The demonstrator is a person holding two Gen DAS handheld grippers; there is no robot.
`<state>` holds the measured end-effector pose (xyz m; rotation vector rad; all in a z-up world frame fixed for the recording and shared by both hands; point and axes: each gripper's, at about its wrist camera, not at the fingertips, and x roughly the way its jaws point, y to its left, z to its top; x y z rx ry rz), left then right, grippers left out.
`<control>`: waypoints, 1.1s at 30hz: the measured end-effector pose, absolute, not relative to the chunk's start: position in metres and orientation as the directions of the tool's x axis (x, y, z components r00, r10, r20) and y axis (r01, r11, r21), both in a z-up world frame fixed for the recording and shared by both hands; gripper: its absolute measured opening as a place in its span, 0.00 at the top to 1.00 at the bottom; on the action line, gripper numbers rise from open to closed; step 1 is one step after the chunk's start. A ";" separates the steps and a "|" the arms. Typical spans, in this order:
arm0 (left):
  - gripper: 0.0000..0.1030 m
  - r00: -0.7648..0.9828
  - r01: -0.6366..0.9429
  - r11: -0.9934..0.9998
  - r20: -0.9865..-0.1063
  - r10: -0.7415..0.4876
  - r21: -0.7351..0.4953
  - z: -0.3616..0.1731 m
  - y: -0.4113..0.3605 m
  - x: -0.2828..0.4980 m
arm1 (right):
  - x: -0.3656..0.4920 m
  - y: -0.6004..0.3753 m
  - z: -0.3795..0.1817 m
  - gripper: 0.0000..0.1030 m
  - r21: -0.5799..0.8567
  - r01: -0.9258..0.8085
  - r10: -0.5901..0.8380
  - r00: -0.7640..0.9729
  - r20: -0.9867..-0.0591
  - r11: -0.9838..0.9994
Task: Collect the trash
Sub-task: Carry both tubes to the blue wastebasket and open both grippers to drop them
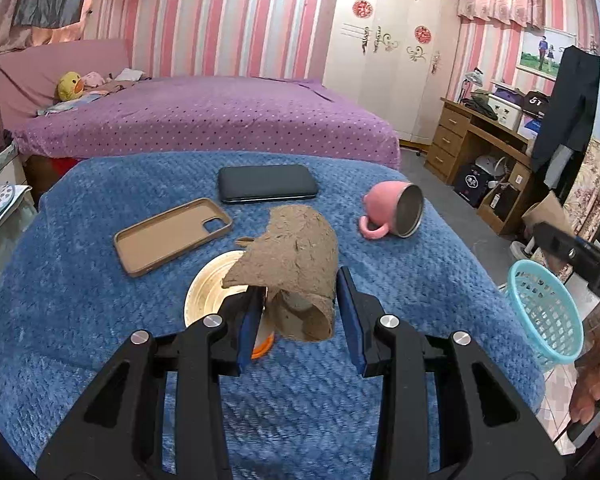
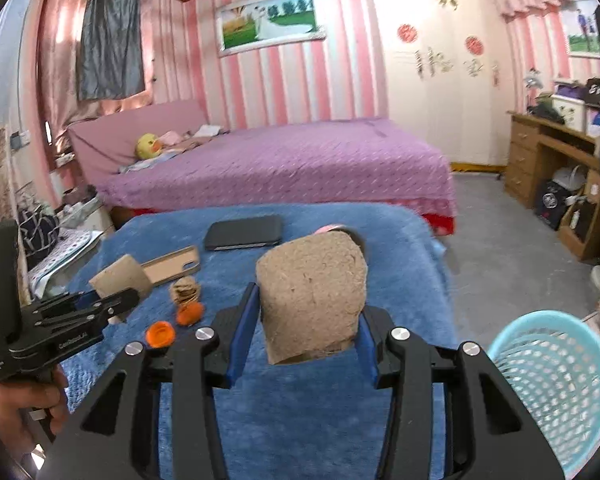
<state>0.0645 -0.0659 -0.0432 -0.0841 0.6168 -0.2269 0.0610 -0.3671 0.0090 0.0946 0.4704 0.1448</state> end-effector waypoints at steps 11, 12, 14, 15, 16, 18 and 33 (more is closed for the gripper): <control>0.66 0.780 0.270 0.950 -0.542 -0.313 -0.159 -0.037 -0.112 0.058 | 0.038 -0.429 0.034 0.57 0.173 -0.019 0.087 0.914 -0.396 0.985; 0.66 0.779 0.280 0.946 -0.538 -0.322 -0.161 -0.036 -0.119 0.057 | 0.034 -0.433 0.036 0.57 0.169 -0.017 0.083 0.918 -0.389 0.985; 0.66 0.776 0.288 0.942 -0.534 -0.336 -0.175 -0.036 -0.127 0.054 | 0.030 -0.441 0.040 0.57 0.153 0.000 0.059 0.922 -0.383 0.988; 0.66 0.773 0.292 0.939 -0.533 -0.344 -0.181 -0.036 -0.131 0.054 | 0.028 -0.443 0.041 0.57 0.147 0.007 0.050 0.923 -0.381 0.989; 0.66 0.768 0.301 0.935 -0.533 -0.354 -0.187 -0.035 -0.139 0.054 | 0.027 -0.444 0.043 0.57 0.141 0.013 0.041 0.925 -0.378 0.990; 0.66 0.764 0.313 0.931 -0.533 -0.363 -0.186 -0.034 -0.149 0.054 | 0.023 -0.452 0.048 0.56 0.127 0.029 0.019 0.930 -0.367 0.991; 0.66 0.704 0.469 0.859 -0.500 -0.504 -0.205 -0.002 -0.258 0.048 | 0.011 -0.536 0.046 0.56 0.155 0.235 -0.156 0.903 -0.399 0.960</control>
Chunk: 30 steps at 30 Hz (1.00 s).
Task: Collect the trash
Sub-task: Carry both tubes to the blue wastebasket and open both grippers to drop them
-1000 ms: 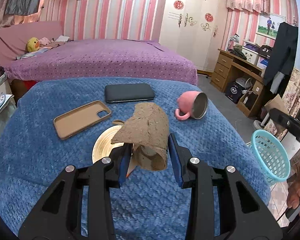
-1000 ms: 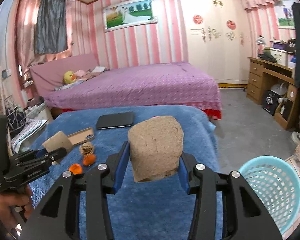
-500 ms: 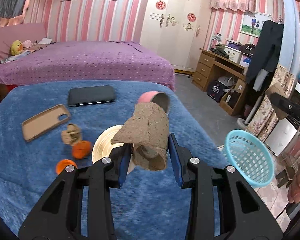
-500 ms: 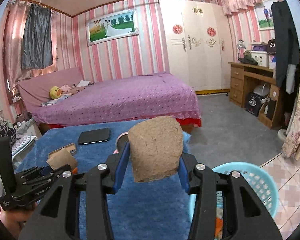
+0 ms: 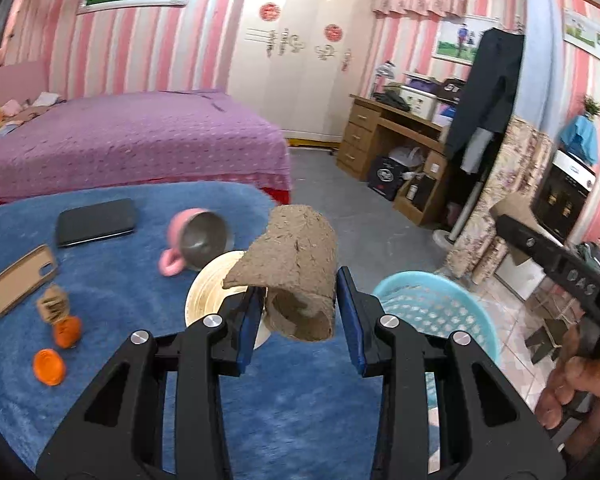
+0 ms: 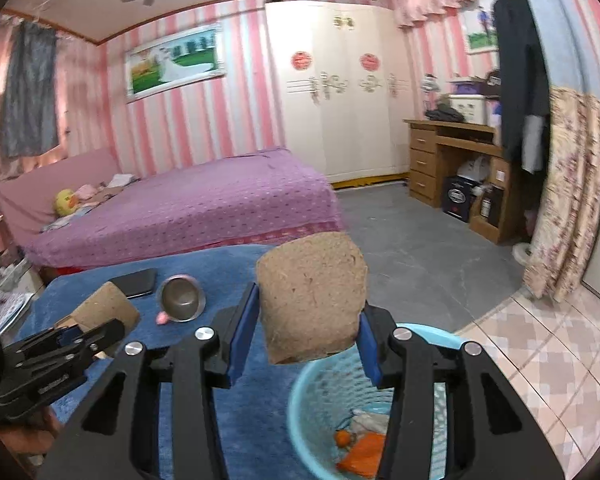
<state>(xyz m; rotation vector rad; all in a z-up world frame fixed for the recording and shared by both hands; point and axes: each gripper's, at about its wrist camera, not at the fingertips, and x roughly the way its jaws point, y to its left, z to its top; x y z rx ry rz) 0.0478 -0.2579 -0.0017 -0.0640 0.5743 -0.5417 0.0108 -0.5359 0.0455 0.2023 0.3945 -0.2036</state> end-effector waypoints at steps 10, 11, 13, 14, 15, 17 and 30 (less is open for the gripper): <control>0.65 0.618 0.595 0.785 -0.524 -0.586 -0.176 -0.004 -0.346 0.037 | -0.003 -0.591 0.039 0.36 0.196 0.383 -0.280 0.869 -0.407 0.903; 0.65 0.616 0.600 0.782 -0.527 -0.586 -0.169 -0.006 -0.351 0.035 | -0.003 -0.596 0.039 0.19 0.194 0.412 -0.310 0.860 -0.406 0.890; 0.64 0.606 0.615 0.774 -0.536 -0.587 -0.151 -0.007 -0.368 0.035 | -0.007 -0.606 0.038 0.16 0.203 0.454 -0.350 0.847 -0.400 0.868; 0.64 0.599 0.625 0.767 -0.543 -0.589 -0.145 -0.009 -0.376 0.035 | -0.010 -0.611 0.038 0.16 0.223 0.461 -0.353 0.848 -0.396 0.859; 0.63 0.596 0.626 0.766 -0.545 -0.590 -0.144 -0.009 -0.380 0.035 | -0.013 -0.613 0.038 0.16 0.245 0.469 -0.358 0.850 -0.387 0.849; 0.51 0.590 0.627 0.763 -0.546 -0.595 -0.154 -0.010 -0.388 0.035 | -0.017 -0.618 0.039 0.16 0.270 0.480 -0.368 0.851 -0.374 0.834; 0.06 0.669 0.523 0.832 -0.515 -0.536 -0.187 -0.002 -0.327 0.045 | -0.007 -0.589 0.041 0.13 0.245 0.408 -0.313 0.884 -0.348 0.879</control>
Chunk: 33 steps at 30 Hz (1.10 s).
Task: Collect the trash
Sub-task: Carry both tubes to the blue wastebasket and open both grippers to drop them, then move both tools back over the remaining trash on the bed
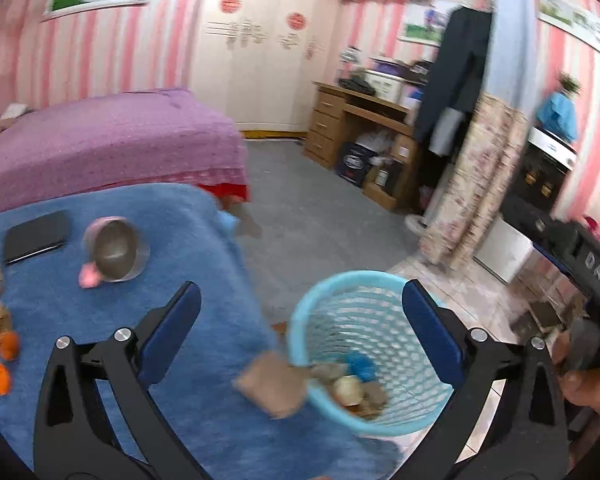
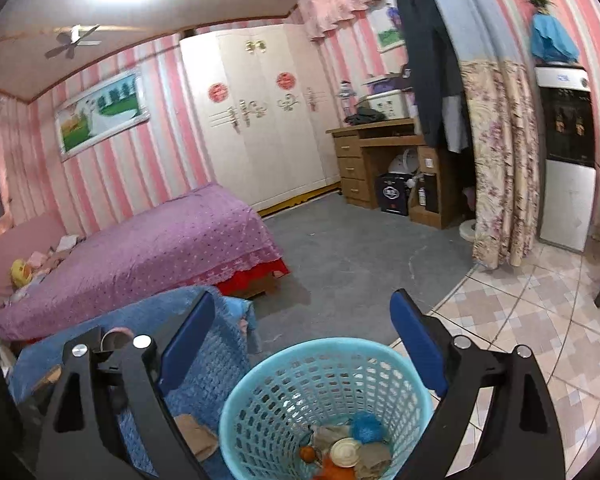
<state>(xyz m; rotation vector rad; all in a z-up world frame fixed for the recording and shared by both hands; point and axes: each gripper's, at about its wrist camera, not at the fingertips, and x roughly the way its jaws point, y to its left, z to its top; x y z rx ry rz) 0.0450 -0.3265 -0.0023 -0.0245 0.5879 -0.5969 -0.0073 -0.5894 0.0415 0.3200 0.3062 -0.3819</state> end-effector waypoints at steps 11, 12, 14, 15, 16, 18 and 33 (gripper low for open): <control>0.05 0.828 0.239 0.951 -0.470 -0.305 -0.195 0.013 -0.127 0.053 | 0.028 -0.498 0.036 0.08 0.226 0.185 -0.093 0.926 -0.365 0.956; 0.05 0.834 0.213 0.956 -0.471 -0.286 -0.203 0.013 -0.113 0.055 | 0.032 -0.487 0.034 0.08 0.217 0.165 -0.074 0.925 -0.372 0.962; 0.05 0.848 0.151 0.960 -0.468 -0.248 -0.235 0.009 -0.075 0.059 | 0.040 -0.465 0.030 0.08 0.197 0.124 -0.039 0.923 -0.383 0.973; 0.05 0.854 0.125 0.959 -0.465 -0.234 -0.253 0.008 -0.059 0.061 | 0.042 -0.458 0.028 0.08 0.191 0.112 -0.031 0.922 -0.385 0.975; 0.05 0.862 0.089 0.960 -0.463 -0.209 -0.267 0.005 -0.039 0.064 | 0.045 -0.450 0.027 0.08 0.183 0.100 -0.022 0.921 -0.388 0.978; 0.05 0.869 0.028 0.964 -0.469 -0.155 -0.266 0.000 -0.009 0.066 | 0.052 -0.432 0.022 0.07 0.161 0.074 -0.004 0.918 -0.397 0.984; 0.06 0.863 -0.193 0.941 -0.504 0.029 -0.276 -0.031 0.114 0.061 | 0.093 -0.378 0.022 0.05 0.150 0.000 0.068 0.892 -0.447 0.989</control>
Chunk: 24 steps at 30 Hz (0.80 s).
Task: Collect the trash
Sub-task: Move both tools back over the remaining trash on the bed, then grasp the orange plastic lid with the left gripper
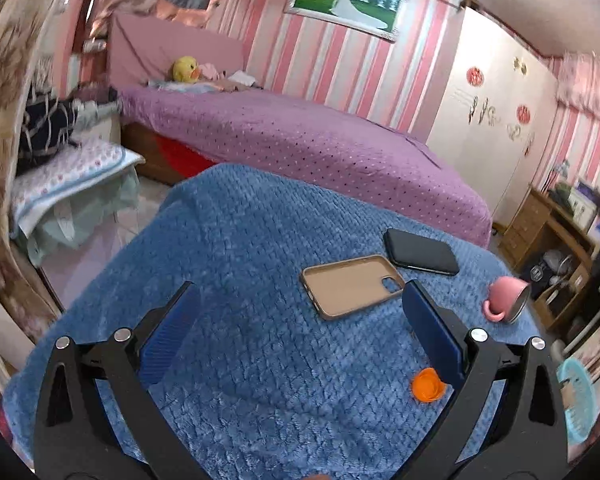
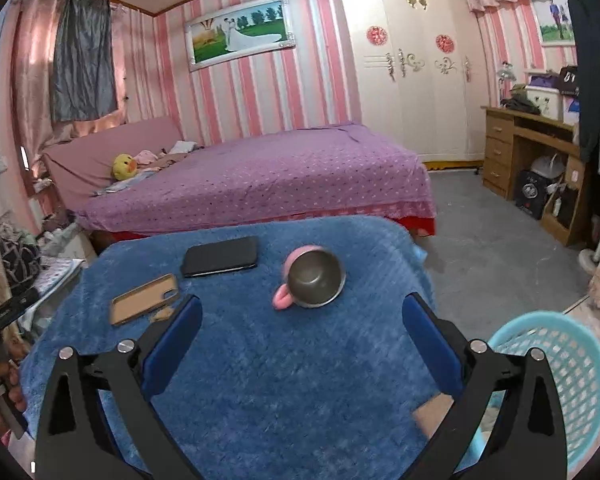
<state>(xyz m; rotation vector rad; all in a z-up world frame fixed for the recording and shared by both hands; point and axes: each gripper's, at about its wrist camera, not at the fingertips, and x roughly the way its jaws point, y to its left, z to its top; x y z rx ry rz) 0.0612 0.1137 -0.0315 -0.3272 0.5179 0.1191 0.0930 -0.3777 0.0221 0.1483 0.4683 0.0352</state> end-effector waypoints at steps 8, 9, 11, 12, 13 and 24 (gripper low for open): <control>0.05 0.849 -0.121 0.975 -0.528 0.004 -0.187 -0.040 0.066 0.074 | 0.095 -0.427 0.059 0.05 0.111 0.055 -0.011 0.930 -0.368 0.992; 0.05 0.845 -0.101 0.981 -0.534 -0.005 -0.168 -0.041 0.057 0.077 | 0.092 -0.436 0.048 0.05 0.120 0.075 -0.025 0.928 -0.373 0.990; 0.05 0.831 -0.059 0.992 -0.556 -0.014 -0.113 -0.049 0.032 0.083 | 0.095 -0.449 0.014 0.05 0.162 0.099 -0.012 0.884 -0.468 0.982; 0.05 0.824 -0.043 0.994 -0.567 -0.023 -0.102 -0.052 0.025 0.085 | 0.098 -0.450 0.006 0.05 0.166 0.089 0.005 0.868 -0.496 0.982; 0.05 0.810 -0.021 0.996 -0.585 -0.035 -0.088 -0.058 0.015 0.088 | 0.100 -0.452 -0.001 0.05 0.154 0.079 0.012 0.858 -0.514 0.985; 0.06 0.686 0.062 0.998 -0.724 -0.067 -0.033 -0.116 -0.055 0.109 | 0.094 -0.434 -0.007 0.05 0.030 0.009 0.008 0.842 -0.539 1.000</control>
